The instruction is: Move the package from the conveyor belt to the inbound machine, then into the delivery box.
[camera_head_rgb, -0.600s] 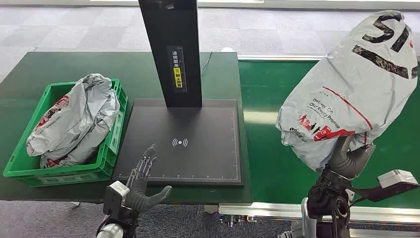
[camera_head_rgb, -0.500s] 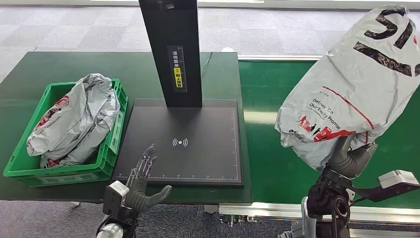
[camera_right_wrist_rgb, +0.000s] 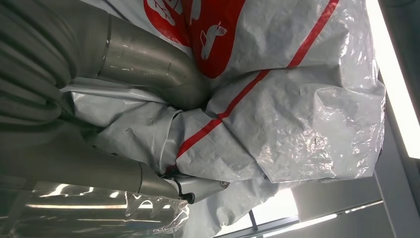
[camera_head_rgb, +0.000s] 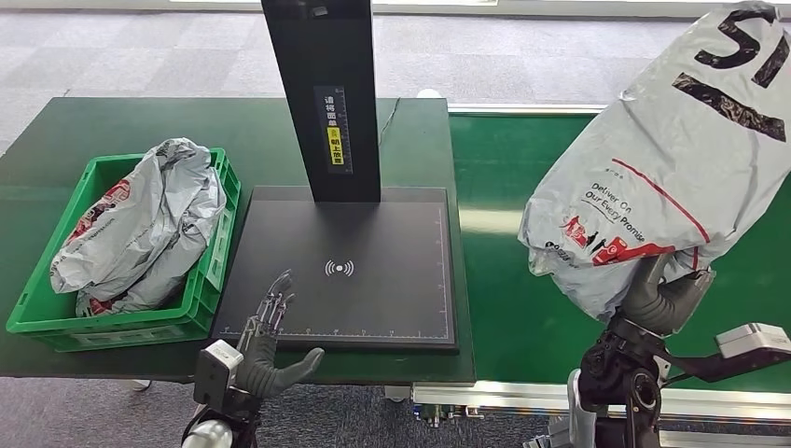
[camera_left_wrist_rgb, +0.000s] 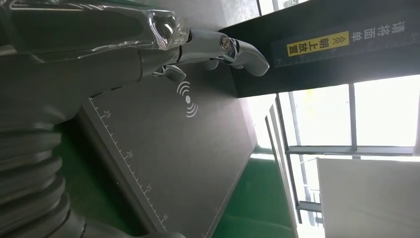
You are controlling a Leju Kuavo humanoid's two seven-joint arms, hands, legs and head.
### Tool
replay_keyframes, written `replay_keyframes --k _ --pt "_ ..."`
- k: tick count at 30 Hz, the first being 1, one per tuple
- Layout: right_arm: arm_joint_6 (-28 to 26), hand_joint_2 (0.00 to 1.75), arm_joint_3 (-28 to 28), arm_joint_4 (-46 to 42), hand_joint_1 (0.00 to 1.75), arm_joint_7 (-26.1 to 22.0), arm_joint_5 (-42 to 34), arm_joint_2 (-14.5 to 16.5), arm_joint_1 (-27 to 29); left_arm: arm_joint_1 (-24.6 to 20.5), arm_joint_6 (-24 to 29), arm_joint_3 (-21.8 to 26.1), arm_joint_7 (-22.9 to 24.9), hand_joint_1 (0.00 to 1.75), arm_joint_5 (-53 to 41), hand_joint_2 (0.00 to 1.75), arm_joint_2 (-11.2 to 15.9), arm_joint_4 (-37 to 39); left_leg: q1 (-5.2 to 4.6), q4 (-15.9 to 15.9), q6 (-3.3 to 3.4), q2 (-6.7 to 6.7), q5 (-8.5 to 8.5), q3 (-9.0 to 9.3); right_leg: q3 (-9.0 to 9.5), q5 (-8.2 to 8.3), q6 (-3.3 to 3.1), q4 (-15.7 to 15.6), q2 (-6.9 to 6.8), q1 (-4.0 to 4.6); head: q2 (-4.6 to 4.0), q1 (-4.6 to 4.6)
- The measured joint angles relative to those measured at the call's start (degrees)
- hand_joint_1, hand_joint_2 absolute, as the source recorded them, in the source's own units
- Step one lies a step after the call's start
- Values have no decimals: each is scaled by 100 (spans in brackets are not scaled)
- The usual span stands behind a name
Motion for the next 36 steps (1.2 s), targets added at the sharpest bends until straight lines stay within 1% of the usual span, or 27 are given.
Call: replay_keyframes --k 6,8,9,10,12,14,16,19,21,25,26,30,36 --pt "-8 175 2 -1 175 -9 24 2 1 0 0 0 1 0 0 175 -3 0 0 0 0 0 0 0 0 0 0 0 0 0 0 0" --pt "-68 175 29 -15 175 -69 252 -1 5 0 5 1 2 0 -3 175 -4 0 0 0 0 0 0 -1 1 0 0 0 0 0 0 0" --pt "-108 175 71 -33 175 -102 521 -11 9 0 39 2 3 0 -29 175 -4 -1 0 0 0 1 0 -1 1 0 0 0 0 0 0 0" --pt "-139 175 151 -54 175 -99 930 -35 13 0 106 3 3 0 -79 175 -4 -5 0 0 0 3 0 -1 1 0 0 0 1 0 0 -1" --pt "-124 175 446 -70 175 106 2097 -152 9 -2 316 4 -6 0 -210 175 -4 -33 0 0 0 8 0 -1 1 0 0 0 3 0 0 -1" --pt "8 175 889 49 175 503 3402 -334 -60 -10 519 12 -46 0 -289 175 -6 -78 1 -1 0 9 0 -1 1 0 0 0 3 1 0 -2" --pt "240 175 1344 383 175 934 4436 -513 -241 -35 646 33 -98 0 -279 175 -11 -108 2 -1 1 6 4 -2 2 0 0 1 0 2 0 -2" --pt "563 175 1966 1220 175 1590 5594 -747 -725 -86 764 79 -115 0 -122 175 -17 -120 1 -1 3 -1 13 -5 4 4 0 2 -5 1 0 0" --pt "722 175 2354 1905 175 1800 6036 -875 -1120 -113 820 103 -102 0 -23 175 -16 -120 0 0 7 -7 19 -8 3 8 2 2 -10 0 0 1" --pt "1484 175 3007 3139 175 1876 6319 -978 -1880 -159 771 95 -89 0 26 175 -2 -93 -1 2 7 -8 21 -6 -1 11 2 2 -10 -1 0 0" --pt "1590 175 3143 3384 175 1879 6340 -990 -2030 -178 757 84 -88 0 23 175 0 -76 -1 3 7 -8 21 -5 -1 11 2 2 -10 -1 0 0" --pt "1625 175 3477 4035 175 1857 6329 -1013 -2404 -207 743 62 -89 0 9 175 3 -11 0 2 7 -4 19 -3 -2 11 1 1 -7 1 0 -1" --pt "1622 175 3694 4437 175 1849 6294 -1032 -2638 -206 745 48 -90 0 3 175 9 4 0 2 7 -3 19 12 11 11 0 0 -6 1 0 0"
